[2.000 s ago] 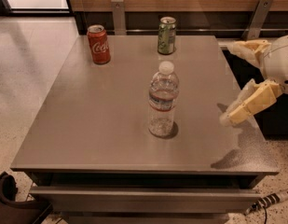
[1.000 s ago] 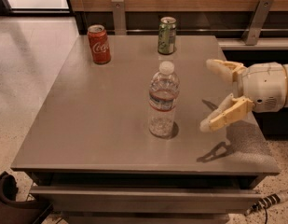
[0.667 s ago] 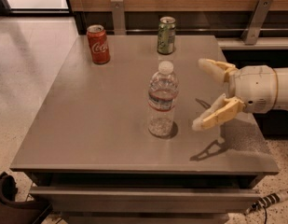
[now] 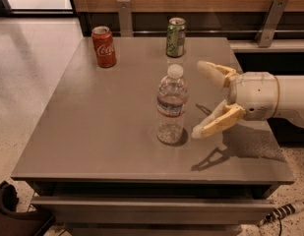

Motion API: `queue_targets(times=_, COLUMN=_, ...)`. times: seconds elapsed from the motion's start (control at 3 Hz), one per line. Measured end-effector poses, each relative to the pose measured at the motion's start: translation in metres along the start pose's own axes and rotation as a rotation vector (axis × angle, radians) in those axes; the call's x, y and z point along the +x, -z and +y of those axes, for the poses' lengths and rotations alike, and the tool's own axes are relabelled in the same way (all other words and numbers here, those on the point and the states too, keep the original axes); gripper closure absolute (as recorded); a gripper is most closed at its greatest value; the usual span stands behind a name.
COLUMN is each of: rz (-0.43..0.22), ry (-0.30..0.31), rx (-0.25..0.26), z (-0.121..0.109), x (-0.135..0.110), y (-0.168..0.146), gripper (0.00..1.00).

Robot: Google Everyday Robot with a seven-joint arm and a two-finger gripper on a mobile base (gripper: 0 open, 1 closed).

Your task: Move water bottle near green can

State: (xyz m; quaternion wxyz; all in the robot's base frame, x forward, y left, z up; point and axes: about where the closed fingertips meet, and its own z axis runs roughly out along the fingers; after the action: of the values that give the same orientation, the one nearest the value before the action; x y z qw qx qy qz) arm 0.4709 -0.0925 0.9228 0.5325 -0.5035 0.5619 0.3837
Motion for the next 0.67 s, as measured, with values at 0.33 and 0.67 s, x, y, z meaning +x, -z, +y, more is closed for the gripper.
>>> queue_targets(times=0.33, rz=-0.004, ry=0.0, rx=-0.012, z=0.002, x=0.0, y=-0.006, gripper=0.0)
queue_targets(times=0.67, rz=-0.009, ry=0.001, rx=-0.068, z=0.008, x=-0.001, y=-0.028, gripper=0.0)
